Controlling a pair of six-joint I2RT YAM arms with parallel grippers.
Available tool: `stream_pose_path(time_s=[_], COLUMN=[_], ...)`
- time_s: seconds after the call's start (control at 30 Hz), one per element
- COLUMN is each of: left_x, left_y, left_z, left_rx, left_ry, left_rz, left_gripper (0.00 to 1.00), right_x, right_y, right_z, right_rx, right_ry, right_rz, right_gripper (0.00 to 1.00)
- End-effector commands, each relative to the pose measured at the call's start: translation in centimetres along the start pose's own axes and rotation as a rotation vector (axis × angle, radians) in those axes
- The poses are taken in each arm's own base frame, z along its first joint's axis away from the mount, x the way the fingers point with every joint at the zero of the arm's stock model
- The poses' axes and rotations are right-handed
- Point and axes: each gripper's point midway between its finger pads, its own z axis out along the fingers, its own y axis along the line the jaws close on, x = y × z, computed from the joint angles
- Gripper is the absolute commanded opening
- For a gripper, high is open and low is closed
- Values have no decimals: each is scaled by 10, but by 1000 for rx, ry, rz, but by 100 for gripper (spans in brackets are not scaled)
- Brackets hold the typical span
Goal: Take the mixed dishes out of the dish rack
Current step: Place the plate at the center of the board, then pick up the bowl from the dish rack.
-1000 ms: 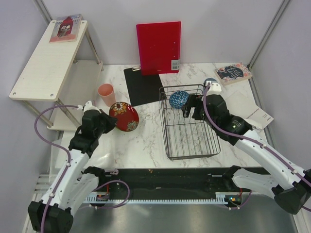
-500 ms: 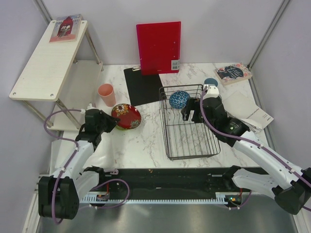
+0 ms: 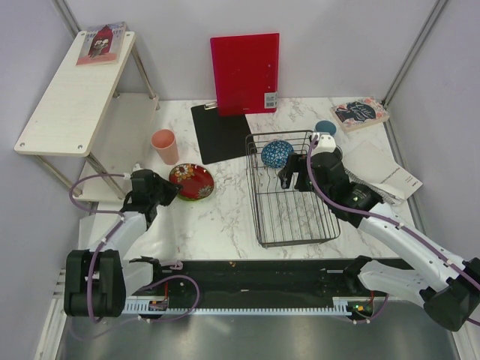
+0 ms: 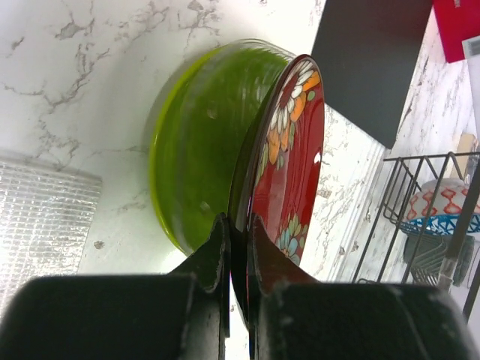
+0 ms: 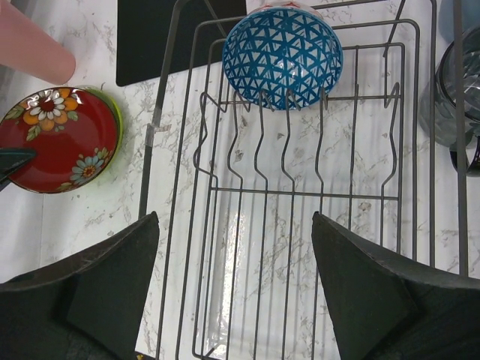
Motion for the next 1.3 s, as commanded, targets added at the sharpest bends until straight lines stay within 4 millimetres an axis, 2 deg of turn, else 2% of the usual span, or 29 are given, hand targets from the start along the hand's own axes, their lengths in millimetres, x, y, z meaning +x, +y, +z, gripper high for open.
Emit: stream_pose_path(time_s=[0.0,0.13,0.23,0.27,0.37,0.47,0.77,0.83,0.97,1.1,1.2,1.27], left_x=[-7,-1,4,5,8,7,4,5,15,22,18,10], left_y=[-22,-14,-10,-11,-8,-7,-9,-8,7,13,5,-9], left_z=[6,8,6,5,0,-5,-23,-24,-26,-31,-44,-55], left_rx=[78,32,-1,1,-19,-34,-82,-93,-173,-199,-161,-113], left_ry=[3,38,74,80,96,96,119,133,204,238,214,178], left_rz=[-47,-61,-57,-57,-58,-50,-8,-1,36,45,52,69], left_gripper=[2,4,25,37,53,60,74,75,75,75,76,76], right_x=[-3,-2,-2,-3,-3,-3,2,4,6,7,9,9], right_y=[6,6,6,6,7,9,11,10,10,9,8,7], right_z=[3,4,3,3,3,4,9,10,11,11,11,12], right_rx=[-27,-28,-30,-29,-33,-39,-47,-45,-46,-46,-43,-39], right_ry=[-14,-12,-14,-15,-14,-11,6,8,12,14,16,15], right_rz=[3,1,2,4,1,2,9,8,9,11,5,2], right_gripper=[89,88,89,89,89,88,88,88,88,88,88,88])
